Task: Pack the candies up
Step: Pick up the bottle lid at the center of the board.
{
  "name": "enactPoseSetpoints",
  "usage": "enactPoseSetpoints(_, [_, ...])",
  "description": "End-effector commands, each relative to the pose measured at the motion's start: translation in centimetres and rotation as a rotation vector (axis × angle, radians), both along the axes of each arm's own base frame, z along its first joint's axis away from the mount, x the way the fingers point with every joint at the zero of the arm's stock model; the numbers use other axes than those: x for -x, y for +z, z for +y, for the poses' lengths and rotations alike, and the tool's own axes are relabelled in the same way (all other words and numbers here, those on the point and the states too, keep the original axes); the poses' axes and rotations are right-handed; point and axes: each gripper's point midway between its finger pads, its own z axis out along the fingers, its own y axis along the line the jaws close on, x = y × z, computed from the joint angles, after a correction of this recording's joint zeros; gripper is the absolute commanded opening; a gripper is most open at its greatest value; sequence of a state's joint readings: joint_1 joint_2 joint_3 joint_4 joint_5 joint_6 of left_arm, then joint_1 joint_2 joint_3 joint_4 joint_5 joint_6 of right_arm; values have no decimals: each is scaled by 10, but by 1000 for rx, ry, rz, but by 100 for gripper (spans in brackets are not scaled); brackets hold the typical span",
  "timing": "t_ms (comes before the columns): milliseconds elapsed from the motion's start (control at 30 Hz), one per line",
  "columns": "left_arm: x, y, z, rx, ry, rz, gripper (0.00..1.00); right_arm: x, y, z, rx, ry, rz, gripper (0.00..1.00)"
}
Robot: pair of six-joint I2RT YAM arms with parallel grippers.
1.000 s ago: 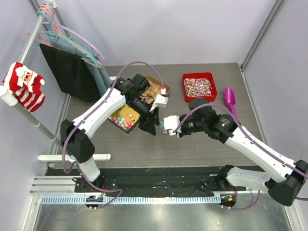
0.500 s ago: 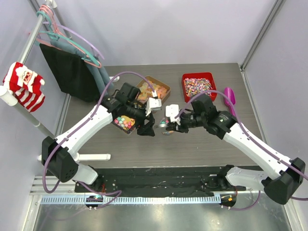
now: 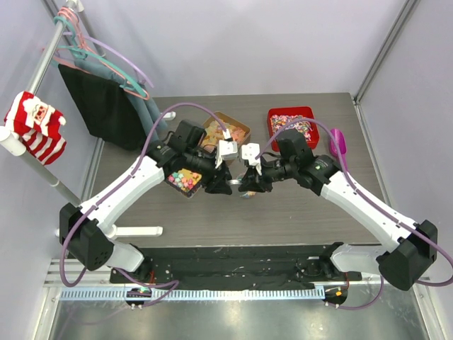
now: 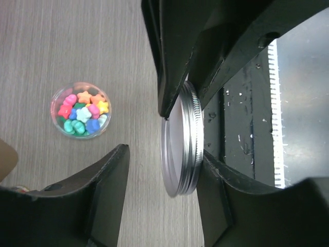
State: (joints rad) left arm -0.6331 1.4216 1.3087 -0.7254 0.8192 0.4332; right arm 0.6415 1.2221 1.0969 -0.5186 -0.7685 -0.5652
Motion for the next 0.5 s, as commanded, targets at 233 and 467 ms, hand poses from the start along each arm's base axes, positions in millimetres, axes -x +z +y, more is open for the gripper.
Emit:
enactPoseSetpoints(233, [16,10,-3,38,-76,18,20,-14,32,15,-78,16,-35,5])
enactPoseSetpoints(467, [11,11,-4,41,-35,15,0,-27,32,9,-45,-38,-105,28])
